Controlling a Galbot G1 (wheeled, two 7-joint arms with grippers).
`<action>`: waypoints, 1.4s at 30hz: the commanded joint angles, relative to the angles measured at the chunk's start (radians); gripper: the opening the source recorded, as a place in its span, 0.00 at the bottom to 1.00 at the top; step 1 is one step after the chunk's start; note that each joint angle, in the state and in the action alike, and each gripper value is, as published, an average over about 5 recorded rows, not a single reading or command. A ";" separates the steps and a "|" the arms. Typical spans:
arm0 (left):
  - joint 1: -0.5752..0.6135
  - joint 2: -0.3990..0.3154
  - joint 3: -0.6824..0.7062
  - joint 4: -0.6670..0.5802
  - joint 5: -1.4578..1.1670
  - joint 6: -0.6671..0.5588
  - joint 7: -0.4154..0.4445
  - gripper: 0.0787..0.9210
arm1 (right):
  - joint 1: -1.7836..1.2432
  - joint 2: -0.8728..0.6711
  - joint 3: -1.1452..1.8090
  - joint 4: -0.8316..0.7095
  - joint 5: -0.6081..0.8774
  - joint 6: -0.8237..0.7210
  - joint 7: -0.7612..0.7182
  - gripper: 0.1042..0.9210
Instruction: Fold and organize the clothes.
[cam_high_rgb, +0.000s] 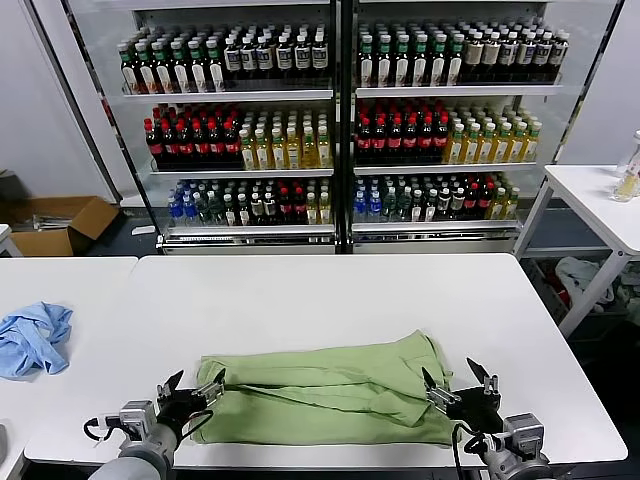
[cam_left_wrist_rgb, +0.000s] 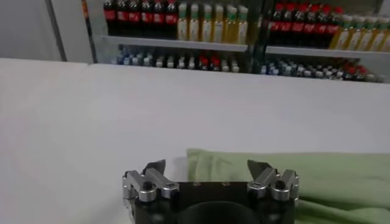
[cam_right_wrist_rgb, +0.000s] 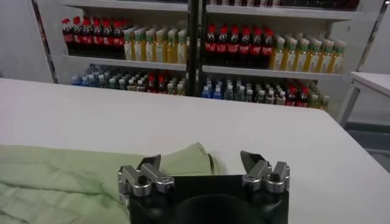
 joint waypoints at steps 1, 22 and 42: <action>0.015 -0.068 0.035 0.004 0.026 0.024 -0.092 0.88 | 0.010 0.000 -0.017 0.011 -0.004 -0.003 0.004 0.88; -0.005 -0.082 0.078 0.031 0.024 0.067 -0.086 0.46 | 0.022 0.010 -0.048 -0.002 -0.033 -0.003 0.006 0.88; -0.013 0.045 -0.177 -0.060 0.239 0.078 0.005 0.01 | 0.059 -0.008 -0.051 -0.017 -0.039 -0.006 0.010 0.88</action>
